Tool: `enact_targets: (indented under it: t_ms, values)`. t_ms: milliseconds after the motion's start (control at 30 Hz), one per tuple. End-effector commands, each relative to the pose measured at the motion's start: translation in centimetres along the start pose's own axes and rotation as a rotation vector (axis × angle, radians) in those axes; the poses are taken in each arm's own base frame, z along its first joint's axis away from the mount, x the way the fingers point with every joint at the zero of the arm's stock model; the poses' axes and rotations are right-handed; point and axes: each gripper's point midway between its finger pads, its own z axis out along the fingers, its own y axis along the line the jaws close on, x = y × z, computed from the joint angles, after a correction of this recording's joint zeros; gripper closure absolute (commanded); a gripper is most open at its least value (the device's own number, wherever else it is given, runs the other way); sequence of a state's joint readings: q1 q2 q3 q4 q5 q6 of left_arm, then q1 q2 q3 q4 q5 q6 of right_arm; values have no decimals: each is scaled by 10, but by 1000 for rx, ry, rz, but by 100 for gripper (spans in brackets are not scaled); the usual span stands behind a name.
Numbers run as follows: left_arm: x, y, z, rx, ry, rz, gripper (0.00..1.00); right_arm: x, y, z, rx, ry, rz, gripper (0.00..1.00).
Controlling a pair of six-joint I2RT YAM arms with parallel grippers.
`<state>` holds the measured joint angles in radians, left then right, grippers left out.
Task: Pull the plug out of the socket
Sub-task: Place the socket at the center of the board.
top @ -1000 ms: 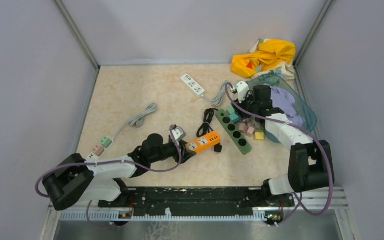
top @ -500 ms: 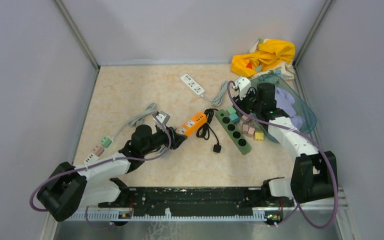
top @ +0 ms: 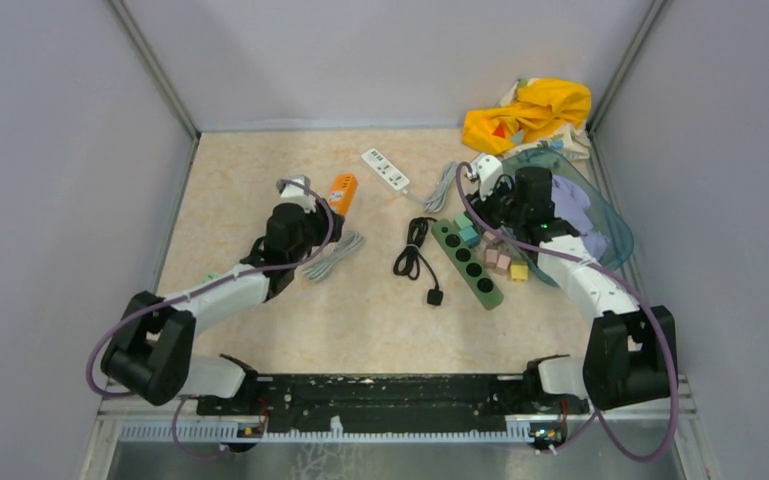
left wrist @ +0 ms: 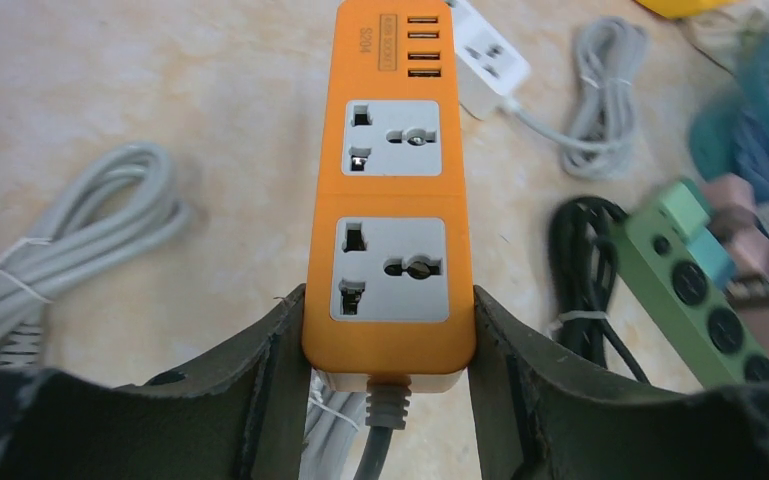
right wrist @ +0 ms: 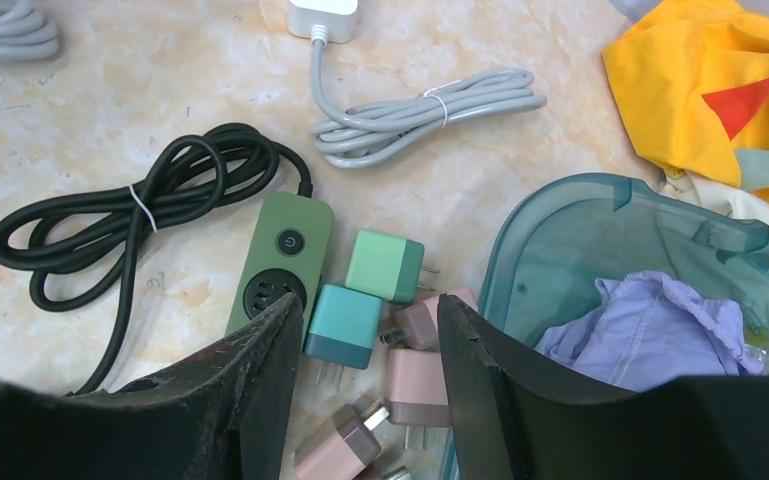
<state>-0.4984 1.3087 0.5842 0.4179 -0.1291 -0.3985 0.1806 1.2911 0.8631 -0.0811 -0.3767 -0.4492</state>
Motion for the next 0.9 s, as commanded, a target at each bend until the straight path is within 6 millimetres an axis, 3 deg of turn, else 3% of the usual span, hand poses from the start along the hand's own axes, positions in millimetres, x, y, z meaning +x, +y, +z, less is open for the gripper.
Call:
enact_targets:
  t_ms: [0, 300, 533, 667, 733, 867]
  values:
    - [-36, 37, 26, -246, -94, -81, 99, -28, -5, -9, 20, -96, -32, 48]
    - [-42, 65, 111, -457, -11, -187, 100, -31, -4, -11, 16, -107, -33, 48]
    - [-17, 82, 156, -620, 69, -275, 97, -32, -3, -12, 14, -111, -38, 48]
    - [1, 78, 173, -610, 122, -306, 93, -32, -2, -11, 4, -113, -36, 47]
    - [8, 76, 177, -596, 145, -307, 79, -32, 0, -11, -3, -115, -37, 47]
    - [15, 74, 171, -585, 188, -302, 22, -32, 2, -11, -15, -119, -34, 47]
